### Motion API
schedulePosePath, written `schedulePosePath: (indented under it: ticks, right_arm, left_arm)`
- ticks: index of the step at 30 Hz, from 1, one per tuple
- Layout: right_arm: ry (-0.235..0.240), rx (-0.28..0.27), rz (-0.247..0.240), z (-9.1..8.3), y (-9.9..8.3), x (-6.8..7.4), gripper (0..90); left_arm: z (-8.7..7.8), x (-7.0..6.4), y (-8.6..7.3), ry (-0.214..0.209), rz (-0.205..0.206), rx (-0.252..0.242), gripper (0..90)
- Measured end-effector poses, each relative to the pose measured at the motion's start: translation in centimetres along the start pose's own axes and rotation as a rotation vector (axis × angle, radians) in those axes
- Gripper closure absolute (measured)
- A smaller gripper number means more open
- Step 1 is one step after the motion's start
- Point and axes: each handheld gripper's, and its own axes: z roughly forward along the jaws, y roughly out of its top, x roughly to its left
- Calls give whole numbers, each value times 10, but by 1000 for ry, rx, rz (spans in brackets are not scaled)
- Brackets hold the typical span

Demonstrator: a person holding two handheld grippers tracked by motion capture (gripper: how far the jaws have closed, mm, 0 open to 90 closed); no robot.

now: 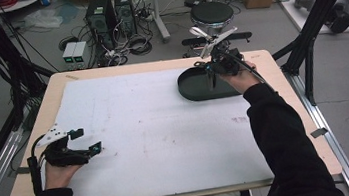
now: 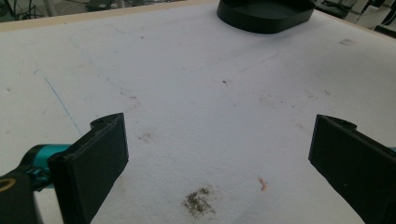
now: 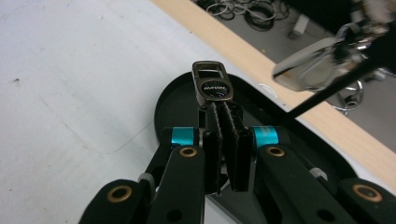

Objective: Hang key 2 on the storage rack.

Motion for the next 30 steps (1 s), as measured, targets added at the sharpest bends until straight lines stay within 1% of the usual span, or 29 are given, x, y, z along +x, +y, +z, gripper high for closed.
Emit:
schedulePosePath:
  ticks: [3,10,11,15,22,26,30]
  right_arm:
    - [-20,-12,7,-9,1,-7,871]
    - [-54,-27,28,-20,-1,-23,870]
    - [-60,-29,37,-21,-1,-25,870]
    - [-72,-47,51,-25,-1,-34,870]
    - [-104,-51,82,-30,-2,-46,871]
    - [-131,-56,93,-33,-3,-53,870]
    - [-159,-70,129,-36,-5,-63,870]
  left_arm:
    - [0,0,0,-2,2,-2,52]
    - [0,0,0,0,2,-1,52]
    - [0,0,0,1,2,0,52]
    - [0,0,0,3,2,2,52]
    - [0,0,0,6,2,5,52]
    - [0,0,0,7,1,5,52]
    - [0,0,0,6,0,3,52]
